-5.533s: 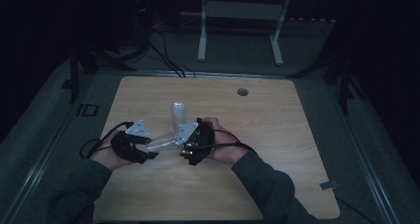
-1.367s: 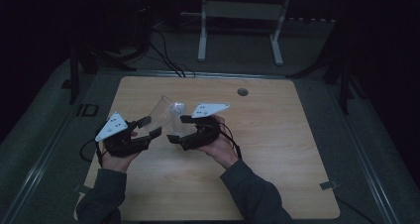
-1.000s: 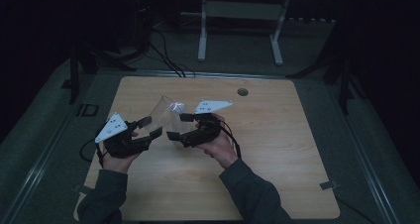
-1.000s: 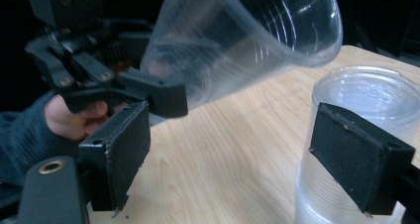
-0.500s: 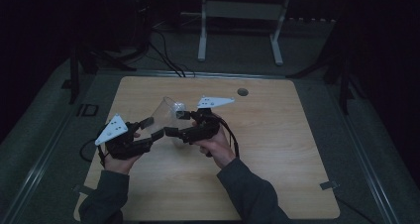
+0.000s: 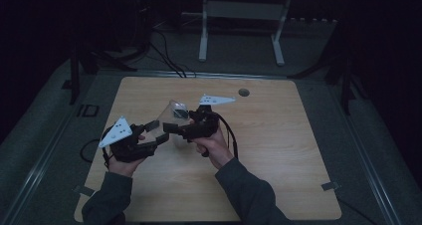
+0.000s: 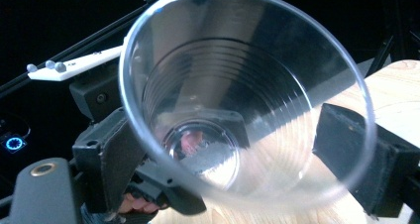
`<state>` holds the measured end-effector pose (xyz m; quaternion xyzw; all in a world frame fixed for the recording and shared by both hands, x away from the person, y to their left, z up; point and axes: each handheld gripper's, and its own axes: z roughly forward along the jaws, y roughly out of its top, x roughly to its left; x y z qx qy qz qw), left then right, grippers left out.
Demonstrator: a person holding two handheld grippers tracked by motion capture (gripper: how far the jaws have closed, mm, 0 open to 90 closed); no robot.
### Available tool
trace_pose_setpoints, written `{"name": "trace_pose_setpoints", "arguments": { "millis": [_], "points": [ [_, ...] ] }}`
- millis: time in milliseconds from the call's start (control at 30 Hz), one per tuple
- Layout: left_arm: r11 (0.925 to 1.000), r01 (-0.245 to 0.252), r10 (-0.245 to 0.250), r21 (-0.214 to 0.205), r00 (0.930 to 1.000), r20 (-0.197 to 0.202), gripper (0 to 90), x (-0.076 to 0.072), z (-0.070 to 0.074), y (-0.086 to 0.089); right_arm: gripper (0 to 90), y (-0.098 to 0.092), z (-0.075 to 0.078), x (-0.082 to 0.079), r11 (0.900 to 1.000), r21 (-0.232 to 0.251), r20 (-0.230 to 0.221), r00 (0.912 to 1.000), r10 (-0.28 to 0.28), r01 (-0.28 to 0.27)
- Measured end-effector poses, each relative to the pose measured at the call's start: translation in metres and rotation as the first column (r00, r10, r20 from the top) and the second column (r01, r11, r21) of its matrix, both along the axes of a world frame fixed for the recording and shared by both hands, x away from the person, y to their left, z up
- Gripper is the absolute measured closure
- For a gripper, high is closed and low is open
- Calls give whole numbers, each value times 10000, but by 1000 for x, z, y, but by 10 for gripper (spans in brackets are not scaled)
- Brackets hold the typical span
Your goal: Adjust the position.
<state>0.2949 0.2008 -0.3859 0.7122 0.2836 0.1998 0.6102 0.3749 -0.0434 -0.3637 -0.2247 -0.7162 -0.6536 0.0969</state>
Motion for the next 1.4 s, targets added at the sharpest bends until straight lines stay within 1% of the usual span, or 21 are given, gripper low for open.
{"name": "trace_pose_setpoints", "arguments": {
  "millis": [100,167,200,367,467,533,667,733,867,967,1000,1033,1067,1100,1133,1167,1200,1233,1267,1367,1400],
  "points": [
    [9999,99,-99,56,9999,21,423,0,0,-2,139,1,1,0,10000,14,8,10000,32,-32],
    [9998,152,-152,116,9999,10,423,0,-1,-2,170,1,1,0,10000,31,50,10000,42,-42],
    [9998,167,-167,145,9999,13,422,0,-1,-3,209,1,1,0,10000,49,44,10000,19,-19],
    [9995,247,-246,198,9997,-53,417,1,-1,-3,246,-1,0,0,9999,94,55,10000,58,-58],
    [9990,312,-309,311,9995,-99,376,1,-1,-5,271,-2,0,0,10000,92,45,10000,30,-30],
    [9988,328,-324,359,9994,-111,369,1,0,-5,279,-2,0,0,10000,86,49,10000,46,-46],
    [9979,298,-287,578,9994,-193,318,1,1,-6,281,-4,1,0,10000,0,168,9999,1,-1],
    [9973,292,-276,681,9993,-236,311,1,1,-6,282,-4,2,0,10000,-31,190,9998,-13,13],
    [9956,160,-130,924,9994,-326,275,1,2,-7,281,-4,3,-2,9991,-406,449,9990,-54,72],
    [9947,123,-86,1020,9993,-358,268,1,2,-7,281,-4,3,-3,9985,-544,563,9984,-67,98],
    [9939,84,-41,1101,9992,-398,265,1,2,-6,281,-3,4,-4,9972,-734,713,9974,-82,135],
    [9939,84,-41,1101,9992,-398,262,1,2,-6,281,-3,4,-4,9972,-734,713,9974,-82,135],
    [9934,92,-43,1147,9991,-426,261,1,2,-6,281,-3,5,-5,9957,-914,826,9966,-79,155],
    [9924,87,-34,1226,9990,-435,261,1,2,-5,281,-3,5,-5,9957,-914,826,9966,-79,155],
    [9908,80,-16,1353,9989,-477,259,1,3,-5,281,-3,6,-6,9938,-1089,1003,9949,-109,218],
    [9908,80,-16,1353,9989,-477,258,1,3,-5,281,-3,6,-6,9938,-1089,1003,9949,-109,218],
    [9895,66,2,1442,9989,-474,257,1,3,-5,281,-2,7,-7,9914,-1278,1114,9937,-127,270],
    [9885,35,37,1514,9989,-477,257,1,3,-5,281,-2,7,-7,9914,-1278,1114,9937,-127,270],
    [9866,46,37,1630,9987,-505,257,1,4,-6,281,-2,8,-7,9883,-1485,1288,9916,-148,340],
    [9848,82,15,1734,9984,-556,257,1,4,-6,281,-2,9,-8,9856,-1656,1400,9901,-121,354],
    [9831,147,-31,1824,9980,-637,257,2,4,-6,281,-1,10,-9,9811,-1888,1595,9871,-127,432]
  ]
}}
